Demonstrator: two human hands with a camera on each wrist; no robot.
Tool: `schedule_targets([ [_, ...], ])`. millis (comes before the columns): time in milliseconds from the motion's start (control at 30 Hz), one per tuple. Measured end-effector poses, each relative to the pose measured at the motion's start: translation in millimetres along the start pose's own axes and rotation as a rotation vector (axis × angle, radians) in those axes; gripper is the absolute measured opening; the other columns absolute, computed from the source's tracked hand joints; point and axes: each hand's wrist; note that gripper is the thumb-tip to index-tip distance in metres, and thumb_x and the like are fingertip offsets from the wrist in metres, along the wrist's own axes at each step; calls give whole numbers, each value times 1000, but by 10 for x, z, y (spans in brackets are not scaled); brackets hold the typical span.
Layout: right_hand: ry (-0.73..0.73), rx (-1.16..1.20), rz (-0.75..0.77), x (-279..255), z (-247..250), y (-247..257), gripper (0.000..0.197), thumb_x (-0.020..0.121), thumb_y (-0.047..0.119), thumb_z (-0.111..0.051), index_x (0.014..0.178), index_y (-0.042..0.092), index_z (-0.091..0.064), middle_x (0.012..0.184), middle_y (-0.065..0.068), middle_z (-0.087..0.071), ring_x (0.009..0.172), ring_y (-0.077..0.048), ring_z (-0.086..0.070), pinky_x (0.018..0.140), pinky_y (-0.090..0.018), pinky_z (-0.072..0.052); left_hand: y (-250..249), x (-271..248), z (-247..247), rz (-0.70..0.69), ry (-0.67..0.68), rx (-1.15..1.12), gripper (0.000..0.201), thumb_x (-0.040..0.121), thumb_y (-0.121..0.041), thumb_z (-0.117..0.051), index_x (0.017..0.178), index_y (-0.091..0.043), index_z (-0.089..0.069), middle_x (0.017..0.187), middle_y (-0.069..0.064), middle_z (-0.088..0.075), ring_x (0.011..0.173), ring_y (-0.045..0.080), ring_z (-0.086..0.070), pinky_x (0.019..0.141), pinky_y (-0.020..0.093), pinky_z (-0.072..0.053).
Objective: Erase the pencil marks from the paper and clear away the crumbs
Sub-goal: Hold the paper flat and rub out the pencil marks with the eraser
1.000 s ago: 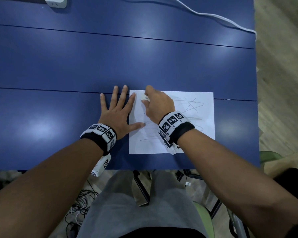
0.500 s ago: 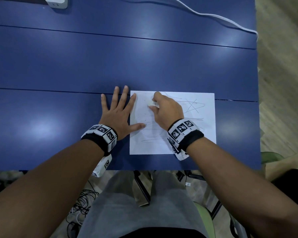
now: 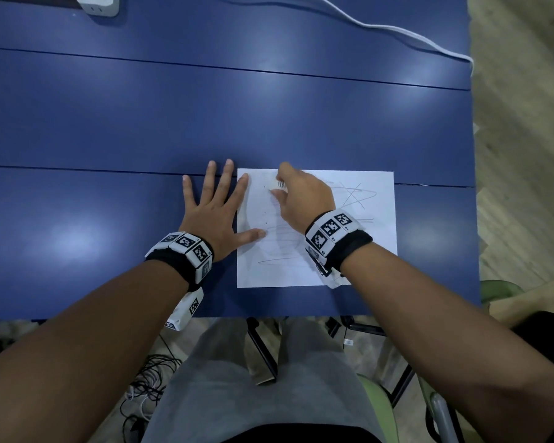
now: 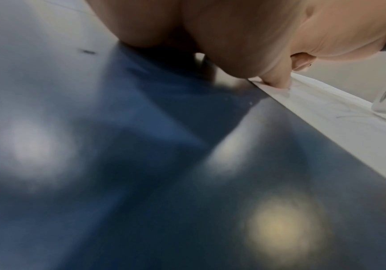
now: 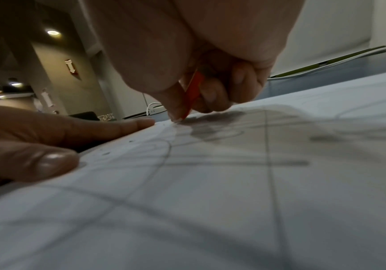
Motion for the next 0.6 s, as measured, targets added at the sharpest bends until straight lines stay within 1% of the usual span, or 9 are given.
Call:
schedule_targets([
  [67,-21,23,-39,46,19,-14,20,95,26,-55,110,13,-49,100,-4,-65,87,-29,-60,66,-34,-45,-3,-1,5,-1,0,-1,112,75,-94,-20,161,-27,7,166,2,26,151,28,27,117,69,12],
  [167,-29,33,-54,31,-16,-4,19,96,26,-54,108,13,-48,99,-3,-65,85,-27,-60,65,-33,-43,-7,-2,6,2,1,4,112,77,-93,-25,161,-27,6,166,2,25,152,28,26,117,69,11],
  [233,-34,34,-59,18,-28,-17,19,96,28,-54,108,14,-48,97,-2,-65,84,-27,-59,64,-32,-42,-5,-1,1,2,1,1,112,76,-94,-24,161,-27,5,167,3,24,152,29,25,117,69,10],
  [300,-38,28,-62,35,-23,-33,19,96,27,-54,107,14,-48,96,-3,-65,84,-27,-59,64,-33,-44,-5,-2,19,-4,-8,-25,112,75,-93,-22,161,-27,7,166,3,25,152,29,26,116,70,12],
  [367,-40,22,-63,49,-24,-39,19,96,28,-55,107,14,-47,96,-3,-65,84,-28,-60,65,-34,-46,-40,-4,53,-41,-16,-48,107,78,-87,-23,161,-27,8,166,3,27,151,30,27,113,71,13],
  [433,-41,24,-67,40,-40,-29,20,95,29,-55,107,15,-47,98,-2,-65,85,-28,-60,65,-35,-46,-94,-11,71,-97,0,-22,102,82,-84,-20,161,-26,6,166,3,26,151,31,27,112,75,11],
  [500,-43,24,-74,28,-48,-19,20,95,30,-55,107,15,-47,99,-2,-65,86,-28,-60,66,-35,-47,-120,-8,63,-108,57,11,108,78,-91,-15,160,-26,11,165,1,30,150,29,31,112,75,12],
  [567,-45,21,-76,22,-31,-19,20,95,29,-55,107,15,-48,99,-3,-64,86,-27,-60,66,-35,-47,-120,7,61,-92,87,28,116,73,-98,-17,158,-27,17,163,-1,33,148,28,34,113,73,13],
  [600,-43,20,-68,7,-23,-20,20,95,29,-55,107,15,-48,99,-3,-64,86,-27,-59,66,-35,-46,-122,15,63,-89,93,30,118,72,-99,-19,158,-27,18,163,-1,34,148,28,34,113,73,13],
])
Point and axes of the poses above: each hand's wrist, its own x-axis towards the middle knuckle, its own z-axis out of the back of the hand, y = z × x
